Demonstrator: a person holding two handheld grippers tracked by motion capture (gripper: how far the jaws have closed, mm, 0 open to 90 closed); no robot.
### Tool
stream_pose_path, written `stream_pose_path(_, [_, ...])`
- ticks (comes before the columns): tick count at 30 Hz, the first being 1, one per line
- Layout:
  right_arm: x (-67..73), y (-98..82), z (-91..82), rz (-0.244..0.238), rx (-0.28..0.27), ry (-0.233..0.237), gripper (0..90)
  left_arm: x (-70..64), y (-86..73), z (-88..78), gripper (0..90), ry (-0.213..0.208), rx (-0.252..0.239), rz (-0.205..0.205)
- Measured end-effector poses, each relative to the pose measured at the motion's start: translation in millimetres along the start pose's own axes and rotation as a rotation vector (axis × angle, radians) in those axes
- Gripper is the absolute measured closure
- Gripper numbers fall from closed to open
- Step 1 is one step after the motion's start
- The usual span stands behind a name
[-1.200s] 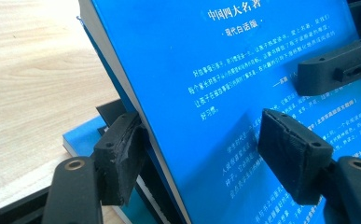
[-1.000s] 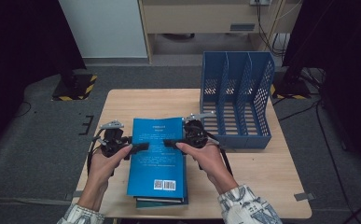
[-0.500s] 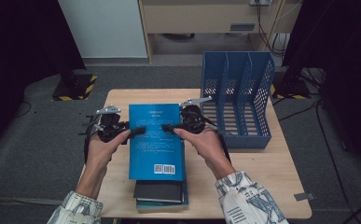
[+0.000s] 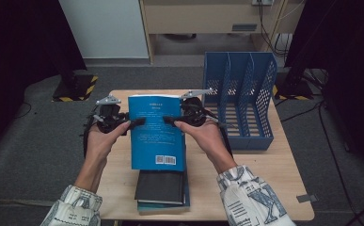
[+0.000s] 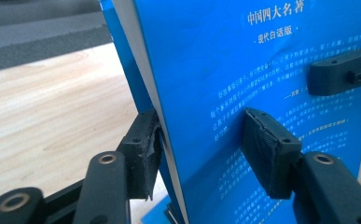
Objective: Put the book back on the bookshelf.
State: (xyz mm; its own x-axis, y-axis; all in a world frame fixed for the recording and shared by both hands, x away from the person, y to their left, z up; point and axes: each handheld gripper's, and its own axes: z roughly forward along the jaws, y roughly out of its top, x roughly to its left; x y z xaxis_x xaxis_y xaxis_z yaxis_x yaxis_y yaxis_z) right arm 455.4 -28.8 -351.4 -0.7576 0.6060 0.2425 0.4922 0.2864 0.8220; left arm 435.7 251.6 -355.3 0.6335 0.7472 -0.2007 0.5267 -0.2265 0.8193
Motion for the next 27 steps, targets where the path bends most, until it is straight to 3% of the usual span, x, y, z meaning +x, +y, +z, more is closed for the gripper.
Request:
stream_pose_path(16, [-1.2,18.7,-2.7,-0.048,-0.048,-0.060,53.1,-1.7,26.3,-1.9,50.1,0.080,-0.024,0.081])
stream_pose_path(27, [5.4,15.5,-8.3,-0.077,-0.071,-0.065,54.3,-7.3,23.0,-9.7,49.6,0.074,-0.045,0.106])
